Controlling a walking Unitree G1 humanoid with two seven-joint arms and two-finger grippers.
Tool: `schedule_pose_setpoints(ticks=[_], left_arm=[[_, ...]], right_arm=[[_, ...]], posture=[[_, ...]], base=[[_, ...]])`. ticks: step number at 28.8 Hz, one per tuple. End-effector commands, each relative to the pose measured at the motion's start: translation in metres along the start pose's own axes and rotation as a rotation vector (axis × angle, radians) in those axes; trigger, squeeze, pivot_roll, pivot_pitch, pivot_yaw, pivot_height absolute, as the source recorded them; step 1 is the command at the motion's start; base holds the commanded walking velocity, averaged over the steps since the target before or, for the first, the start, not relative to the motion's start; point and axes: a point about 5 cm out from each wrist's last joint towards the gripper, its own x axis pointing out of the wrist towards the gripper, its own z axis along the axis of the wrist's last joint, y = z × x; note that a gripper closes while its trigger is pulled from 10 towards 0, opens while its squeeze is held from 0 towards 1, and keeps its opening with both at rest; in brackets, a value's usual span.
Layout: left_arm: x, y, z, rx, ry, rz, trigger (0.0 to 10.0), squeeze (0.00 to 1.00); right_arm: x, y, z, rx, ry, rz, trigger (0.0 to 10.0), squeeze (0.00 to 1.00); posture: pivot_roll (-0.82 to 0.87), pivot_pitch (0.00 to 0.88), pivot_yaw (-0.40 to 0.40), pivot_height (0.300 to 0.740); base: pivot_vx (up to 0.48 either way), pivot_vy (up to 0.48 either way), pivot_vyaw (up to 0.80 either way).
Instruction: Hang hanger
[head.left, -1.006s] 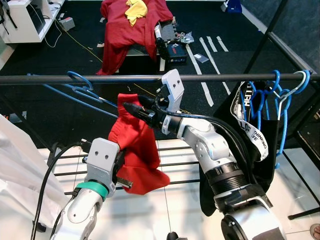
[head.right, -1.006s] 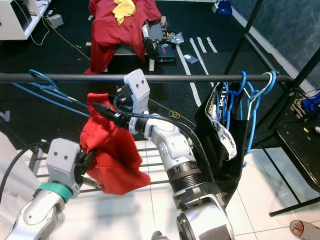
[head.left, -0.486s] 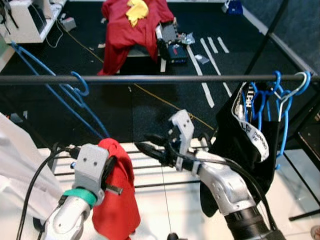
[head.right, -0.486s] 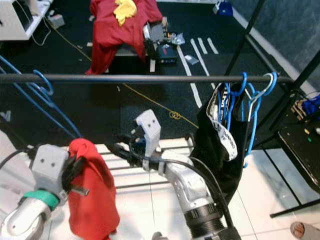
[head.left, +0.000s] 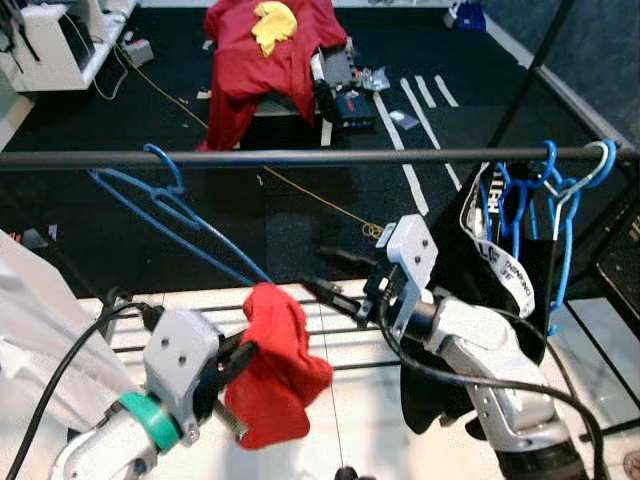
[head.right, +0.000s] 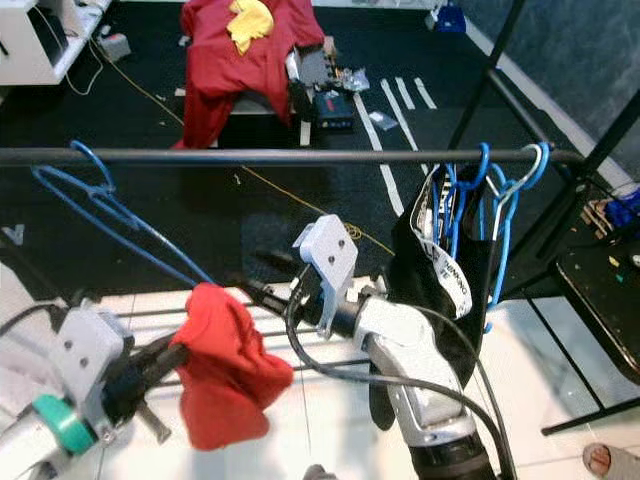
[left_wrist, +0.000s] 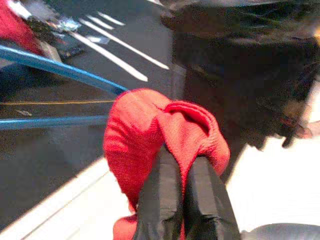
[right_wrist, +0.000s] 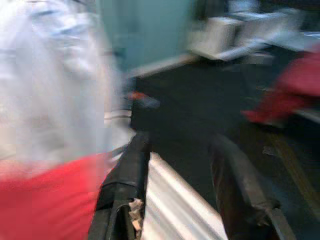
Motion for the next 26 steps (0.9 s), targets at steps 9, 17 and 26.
schedule_pose_setpoints(ticks=[9,17,26], left_arm=[[-0.013,-0.012,0.014,-0.115,-0.048,-0.158,0.0,0.00],[-0.022,-0.012,0.012,-0.132,-0.026,-0.197,0.0,0.00],[-0.016,0.000,-0.022,-0.051,0.108,-0.048,0.0,0.00]], right_arm=[[0.020,-0.007,-0.011,0.039,0.040,-0.112,10.0,0.00],[0.054,0.004,0.007,0.116,-0.065,0.012,10.0,0.00],[0.087,0.015,0.029,0.121,-0.181,0.077,10.0,0.00]], posture=[[-0.02,0.138,0.039,0.740],[0.01,0.140,0.039,0.740],[0.02,0.137,0.032,0.740]], base=[[0.000,0.000,0.00],[0.000,0.000,0.00],[0.000,0.000,0.00]])
